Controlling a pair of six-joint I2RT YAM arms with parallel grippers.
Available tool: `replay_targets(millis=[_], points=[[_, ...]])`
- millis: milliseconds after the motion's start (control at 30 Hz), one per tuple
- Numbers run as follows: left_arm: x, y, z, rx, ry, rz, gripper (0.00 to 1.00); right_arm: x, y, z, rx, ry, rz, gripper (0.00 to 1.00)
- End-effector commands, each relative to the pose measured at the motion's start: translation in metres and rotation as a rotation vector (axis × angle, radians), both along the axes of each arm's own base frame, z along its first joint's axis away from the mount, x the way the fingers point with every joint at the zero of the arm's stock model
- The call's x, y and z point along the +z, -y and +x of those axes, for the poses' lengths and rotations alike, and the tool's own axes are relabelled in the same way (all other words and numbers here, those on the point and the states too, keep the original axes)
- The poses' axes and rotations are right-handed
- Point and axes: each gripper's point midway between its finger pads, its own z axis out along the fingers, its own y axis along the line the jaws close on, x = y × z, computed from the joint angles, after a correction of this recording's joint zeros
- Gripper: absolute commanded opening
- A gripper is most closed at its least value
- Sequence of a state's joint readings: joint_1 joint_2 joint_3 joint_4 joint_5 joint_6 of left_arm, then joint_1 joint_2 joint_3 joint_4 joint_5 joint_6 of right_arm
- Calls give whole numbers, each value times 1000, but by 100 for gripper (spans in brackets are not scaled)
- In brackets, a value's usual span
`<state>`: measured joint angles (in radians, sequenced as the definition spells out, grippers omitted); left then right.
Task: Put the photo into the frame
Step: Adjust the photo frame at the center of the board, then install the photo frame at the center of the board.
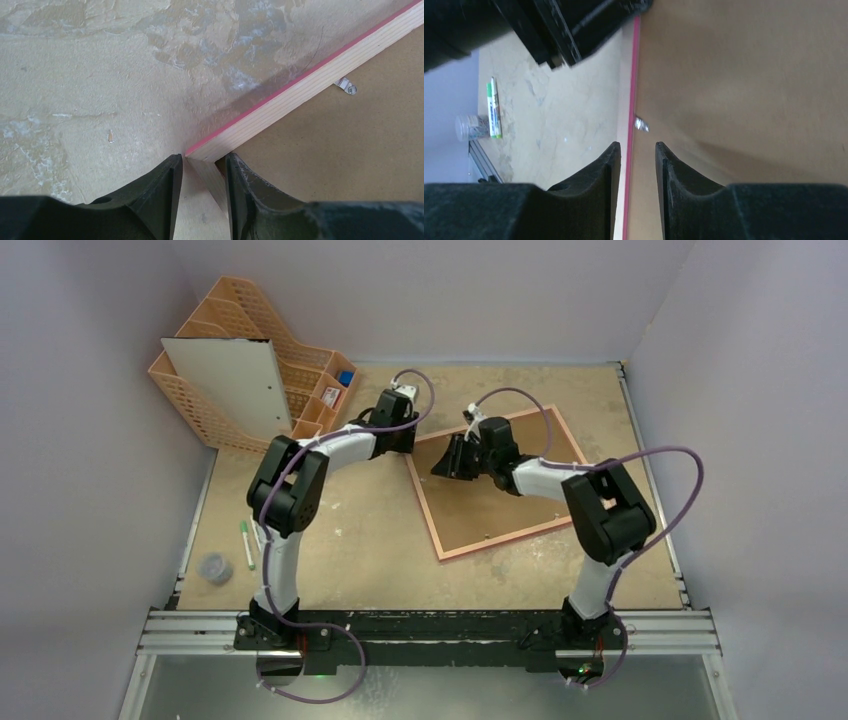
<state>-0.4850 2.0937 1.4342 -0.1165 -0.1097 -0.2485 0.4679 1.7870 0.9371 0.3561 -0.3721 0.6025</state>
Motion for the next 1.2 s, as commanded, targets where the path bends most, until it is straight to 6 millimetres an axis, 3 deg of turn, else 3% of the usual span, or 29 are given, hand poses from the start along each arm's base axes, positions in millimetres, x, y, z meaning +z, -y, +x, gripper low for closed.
replay_targets(millis=[0, 133, 300, 767, 900, 1167], points=[[-5, -5, 5, 4, -3, -28, 42, 14, -27, 24, 66, 83, 43, 36], [12, 2, 0, -22, 19, -113, 52, -4, -38, 33, 97, 60, 26, 36], [33, 3, -3, -14, 30, -267, 54, -16, -49, 30, 135, 45, 20, 34], [28, -7, -23, 1, 3, -340, 33, -47, -55, 8, 197, -22, -27, 26], [16, -9, -25, 6, -23, -324, 28, -51, -54, 2, 214, -40, -43, 24], [-2, -14, -22, 42, -54, -287, 26, -82, -38, -10, 219, -139, -172, 23]])
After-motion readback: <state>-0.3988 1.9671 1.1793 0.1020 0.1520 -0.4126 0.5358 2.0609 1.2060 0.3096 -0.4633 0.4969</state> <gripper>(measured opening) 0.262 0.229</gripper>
